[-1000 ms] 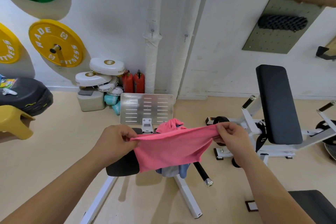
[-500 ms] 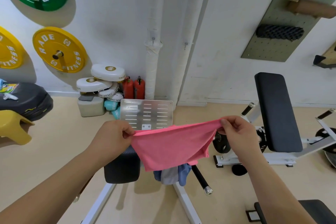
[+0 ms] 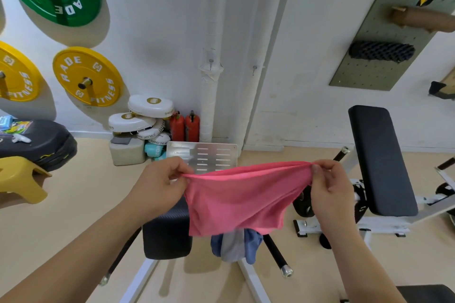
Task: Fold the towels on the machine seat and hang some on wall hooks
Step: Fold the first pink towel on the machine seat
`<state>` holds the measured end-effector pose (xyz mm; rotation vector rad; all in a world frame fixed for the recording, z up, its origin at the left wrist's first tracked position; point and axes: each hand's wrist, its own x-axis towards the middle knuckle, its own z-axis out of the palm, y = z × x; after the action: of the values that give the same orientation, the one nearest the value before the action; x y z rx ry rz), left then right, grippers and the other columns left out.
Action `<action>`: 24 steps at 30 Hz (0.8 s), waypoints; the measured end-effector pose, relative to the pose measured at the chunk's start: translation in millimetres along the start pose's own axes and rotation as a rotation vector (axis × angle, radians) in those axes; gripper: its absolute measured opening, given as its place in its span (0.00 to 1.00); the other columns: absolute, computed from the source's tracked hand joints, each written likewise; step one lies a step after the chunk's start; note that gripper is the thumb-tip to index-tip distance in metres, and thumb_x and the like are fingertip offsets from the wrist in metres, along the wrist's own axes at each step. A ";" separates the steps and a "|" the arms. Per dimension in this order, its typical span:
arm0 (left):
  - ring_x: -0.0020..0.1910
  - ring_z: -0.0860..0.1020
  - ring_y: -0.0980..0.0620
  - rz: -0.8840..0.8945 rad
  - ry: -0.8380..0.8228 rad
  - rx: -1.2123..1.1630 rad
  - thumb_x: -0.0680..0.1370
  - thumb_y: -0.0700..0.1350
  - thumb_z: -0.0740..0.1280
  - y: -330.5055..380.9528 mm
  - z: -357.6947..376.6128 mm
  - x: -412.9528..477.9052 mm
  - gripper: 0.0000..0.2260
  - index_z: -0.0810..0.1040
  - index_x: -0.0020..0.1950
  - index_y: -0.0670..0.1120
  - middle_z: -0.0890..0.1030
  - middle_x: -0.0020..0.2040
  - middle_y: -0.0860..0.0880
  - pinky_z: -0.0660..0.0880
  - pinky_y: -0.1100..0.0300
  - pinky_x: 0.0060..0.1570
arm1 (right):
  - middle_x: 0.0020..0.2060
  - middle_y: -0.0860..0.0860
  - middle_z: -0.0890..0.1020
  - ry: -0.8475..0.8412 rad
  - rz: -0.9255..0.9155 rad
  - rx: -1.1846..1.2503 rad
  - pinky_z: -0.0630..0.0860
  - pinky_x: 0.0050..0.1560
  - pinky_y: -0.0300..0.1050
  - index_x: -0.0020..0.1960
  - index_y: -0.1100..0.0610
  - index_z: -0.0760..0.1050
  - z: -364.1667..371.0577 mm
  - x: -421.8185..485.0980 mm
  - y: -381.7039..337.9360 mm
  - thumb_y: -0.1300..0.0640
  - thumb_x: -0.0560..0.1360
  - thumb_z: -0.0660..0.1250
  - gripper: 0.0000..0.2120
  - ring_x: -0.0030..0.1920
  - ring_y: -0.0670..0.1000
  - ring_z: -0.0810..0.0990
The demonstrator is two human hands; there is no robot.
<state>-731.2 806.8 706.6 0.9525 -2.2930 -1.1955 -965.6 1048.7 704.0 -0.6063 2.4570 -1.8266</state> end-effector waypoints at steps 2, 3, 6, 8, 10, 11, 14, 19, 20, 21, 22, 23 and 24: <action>0.45 0.85 0.56 -0.030 -0.043 -0.158 0.78 0.35 0.70 2.1 3.2 -2.5 0.10 0.84 0.48 0.50 0.88 0.43 0.52 0.79 0.61 0.53 | 0.43 0.49 0.82 0.017 0.005 -0.003 0.72 0.39 0.42 0.53 0.50 0.75 3.6 3.4 1.0 0.55 0.84 0.62 0.04 0.40 0.48 0.79; 0.46 0.86 0.54 -0.086 -0.022 -0.224 0.78 0.35 0.70 -2.4 5.2 -1.1 0.09 0.84 0.49 0.49 0.88 0.43 0.51 0.80 0.57 0.55 | 0.43 0.49 0.82 0.015 0.037 -0.023 0.72 0.40 0.43 0.53 0.50 0.75 4.7 2.6 7.8 0.56 0.84 0.61 0.04 0.42 0.49 0.79; 0.46 0.85 0.48 -0.229 0.106 -0.427 0.79 0.35 0.70 -16.6 13.0 3.3 0.09 0.85 0.52 0.47 0.88 0.44 0.48 0.81 0.49 0.57 | 0.41 0.49 0.81 -0.003 0.115 -0.034 0.75 0.43 0.49 0.49 0.44 0.74 12.2 -0.3 26.8 0.54 0.84 0.61 0.08 0.43 0.55 0.79; 0.47 0.83 0.46 -0.278 0.154 -0.542 0.80 0.37 0.70 -18.0 15.6 8.1 0.07 0.86 0.53 0.46 0.88 0.48 0.45 0.80 0.46 0.57 | 0.41 0.50 0.80 0.004 0.149 -0.014 0.75 0.43 0.52 0.48 0.41 0.74 16.6 -1.5 30.0 0.52 0.84 0.60 0.09 0.41 0.55 0.78; 0.48 0.80 0.48 -0.308 0.173 -0.599 0.81 0.39 0.69 -20.1 14.0 13.2 0.07 0.85 0.55 0.46 0.86 0.52 0.43 0.79 0.43 0.57 | 0.40 0.49 0.79 -0.009 0.159 -0.001 0.73 0.43 0.50 0.49 0.41 0.73 19.8 -3.2 30.1 0.51 0.84 0.60 0.08 0.40 0.52 0.76; 0.47 0.80 0.48 -0.310 0.165 -0.627 0.82 0.40 0.68 -20.8 12.8 15.2 0.07 0.85 0.56 0.46 0.86 0.52 0.43 0.79 0.44 0.54 | 0.40 0.49 0.78 -0.016 0.169 0.009 0.72 0.42 0.49 0.51 0.43 0.74 21.2 -1.7 27.4 0.51 0.85 0.60 0.07 0.40 0.51 0.75; 0.46 0.78 0.48 -0.336 0.160 -0.691 0.82 0.41 0.68 -20.4 11.0 19.5 0.06 0.85 0.55 0.45 0.85 0.49 0.44 0.77 0.47 0.51 | 0.41 0.49 0.79 0.004 0.184 0.025 0.72 0.41 0.48 0.54 0.48 0.74 26.2 5.2 16.2 0.50 0.85 0.60 0.05 0.39 0.49 0.74; 0.39 0.76 0.50 -0.571 -0.057 -0.921 0.81 0.39 0.67 -21.2 7.7 20.1 0.04 0.82 0.53 0.42 0.81 0.39 0.46 0.74 0.53 0.44 | 0.50 0.50 0.81 -0.020 0.308 0.085 0.75 0.49 0.51 0.56 0.52 0.76 31.9 15.0 20.1 0.49 0.83 0.63 0.08 0.47 0.51 0.78; 0.39 0.75 0.49 -0.617 -0.111 -0.962 0.80 0.39 0.67 -21.2 6.2 19.0 0.04 0.81 0.52 0.43 0.79 0.38 0.46 0.73 0.53 0.43 | 0.51 0.51 0.81 -0.030 0.333 0.075 0.76 0.51 0.52 0.58 0.54 0.76 32.9 16.3 22.9 0.49 0.83 0.63 0.09 0.49 0.52 0.78; 0.38 0.75 0.49 -0.643 -0.136 -0.983 0.79 0.38 0.66 -22.4 5.3 18.2 0.04 0.80 0.51 0.43 0.78 0.38 0.46 0.72 0.53 0.42 | 0.51 0.52 0.81 -0.041 0.348 0.068 0.76 0.52 0.53 0.58 0.55 0.76 34.0 17.0 25.6 0.50 0.83 0.64 0.10 0.49 0.52 0.78; 0.38 0.75 0.48 -0.656 -0.140 -0.981 0.78 0.38 0.66 -24.1 5.5 17.7 0.04 0.79 0.50 0.43 0.78 0.38 0.46 0.72 0.53 0.43 | 0.50 0.53 0.81 -0.048 0.360 0.069 0.76 0.51 0.53 0.58 0.56 0.77 35.2 17.3 28.7 0.51 0.83 0.65 0.10 0.48 0.52 0.78; 0.39 0.76 0.48 -0.660 -0.137 -0.962 0.78 0.38 0.66 -26.2 6.2 16.9 0.04 0.79 0.50 0.43 0.79 0.39 0.46 0.74 0.53 0.44 | 0.49 0.53 0.81 -0.053 0.370 0.078 0.76 0.50 0.52 0.58 0.57 0.77 36.4 16.9 31.0 0.52 0.83 0.65 0.09 0.47 0.52 0.78; 0.40 0.78 0.47 -0.651 -0.134 -0.933 0.79 0.38 0.66 -28.0 7.6 15.9 0.04 0.79 0.52 0.43 0.81 0.41 0.44 0.75 0.52 0.46 | 0.48 0.53 0.82 -0.056 0.374 0.087 0.75 0.50 0.52 0.56 0.57 0.77 37.4 15.6 32.2 0.52 0.83 0.65 0.08 0.46 0.51 0.78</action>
<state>-735.9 788.3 679.6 1.2366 -1.1809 -2.3239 -980.4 1017.2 665.7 -0.1723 2.2509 -1.7270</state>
